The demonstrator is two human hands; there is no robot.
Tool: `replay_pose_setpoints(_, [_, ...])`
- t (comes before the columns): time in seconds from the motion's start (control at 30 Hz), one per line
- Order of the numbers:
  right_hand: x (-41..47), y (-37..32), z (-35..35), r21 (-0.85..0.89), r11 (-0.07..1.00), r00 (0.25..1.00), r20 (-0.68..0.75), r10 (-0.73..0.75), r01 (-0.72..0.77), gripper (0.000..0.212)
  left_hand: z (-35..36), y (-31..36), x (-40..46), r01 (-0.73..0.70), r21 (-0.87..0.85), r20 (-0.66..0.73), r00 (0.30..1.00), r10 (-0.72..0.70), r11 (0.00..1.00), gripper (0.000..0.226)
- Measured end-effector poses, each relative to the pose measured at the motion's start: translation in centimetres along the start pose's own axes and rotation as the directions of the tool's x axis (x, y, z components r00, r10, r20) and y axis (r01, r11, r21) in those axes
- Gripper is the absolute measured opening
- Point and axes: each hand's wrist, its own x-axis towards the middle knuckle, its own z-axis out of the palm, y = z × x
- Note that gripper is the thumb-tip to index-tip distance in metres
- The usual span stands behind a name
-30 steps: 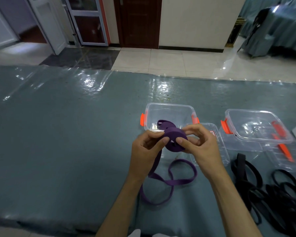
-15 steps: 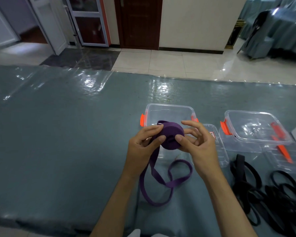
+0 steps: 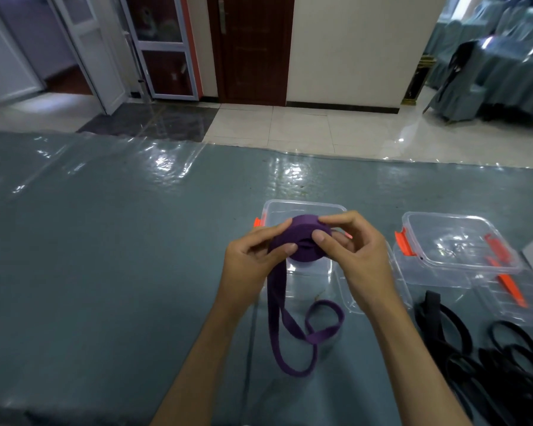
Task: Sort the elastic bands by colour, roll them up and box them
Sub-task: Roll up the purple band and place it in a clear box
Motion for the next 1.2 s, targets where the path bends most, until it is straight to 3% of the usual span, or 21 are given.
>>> replay_pose_setpoints(0.13, [0.4, -0.3, -0.1, -0.024, 0.999, 1.000, -0.010, 0.022, -0.023, 0.029, 0.0, 0.9, 0.8, -0.001, 0.029, -0.092, 0.996, 0.003, 1.000, 0.030])
replay_pose_setpoints(0.2, [0.4, -0.6, 0.0, -0.015, 1.000, 1.000, -0.015, 0.017, -0.017, 0.022, 0.2, 1.1, 0.8, -0.009, 0.031, -0.134, 0.991, 0.013, 0.999, 0.025])
replay_pose_setpoints(0.33, [0.4, -1.1, 0.2, 0.013, 0.999, 0.999, -0.039, -0.038, 0.039, 0.026, 0.6, 1.3, 0.5, -0.010, 0.035, -0.102, 0.995, 0.014, 0.999, 0.032])
replay_pose_setpoints(0.47, [0.1, -0.8, -0.1, -0.014, 1.000, 0.999, 0.051, 0.014, -0.013, 0.015, 0.3, 2.2, 0.9, -0.029, 0.058, -0.099, 0.995, 0.035, 0.998, 0.031])
replay_pose_setpoints(0.53, [0.0, -1.1, -0.2, -0.041, 0.998, 0.999, 0.035, 0.039, -0.037, 0.025, 0.6, 2.4, 1.1, -0.050, 0.111, -0.113, 0.992, 0.062, 0.993, 0.026])
replay_pose_setpoints(0.67, [0.5, -1.7, -0.6, -0.080, 0.997, 0.999, -0.042, -0.020, 0.017, 0.027, 1.3, 2.2, 1.2, -0.029, 0.089, -0.062, 0.997, 0.034, 0.996, 0.022])
replay_pose_setpoints(0.8, [0.4, -2.0, -0.7, 0.005, 1.000, 0.998, -0.056, -0.030, 0.030, 0.023, 0.8, 2.5, 1.3, 0.045, 0.065, 0.074, 0.996, -0.050, 0.997, 0.040])
replay_pose_setpoints(0.9, [0.3, -2.4, -0.8, 0.030, 1.000, 1.000, -0.002, 0.005, -0.005, 0.030, 1.0, 3.4, 1.9, 0.011, 0.082, 0.042, 0.999, -0.014, 0.997, 0.040])
replay_pose_setpoints(1.0, [0.5, -2.9, -1.1, -0.065, 0.998, 0.999, 0.026, 0.024, -0.022, 0.040, 1.4, 4.0, 2.3, -0.024, 0.083, 0.005, 1.000, 0.023, 0.996, 0.039])
replay_pose_setpoints(1.2, [1.0, -4.4, -1.0, 0.021, 0.999, 0.999, 0.010, -0.046, 0.046, 0.045, 1.9, 4.4, 2.8, -0.024, 0.101, 0.110, 0.994, 0.012, 0.995, 0.034])
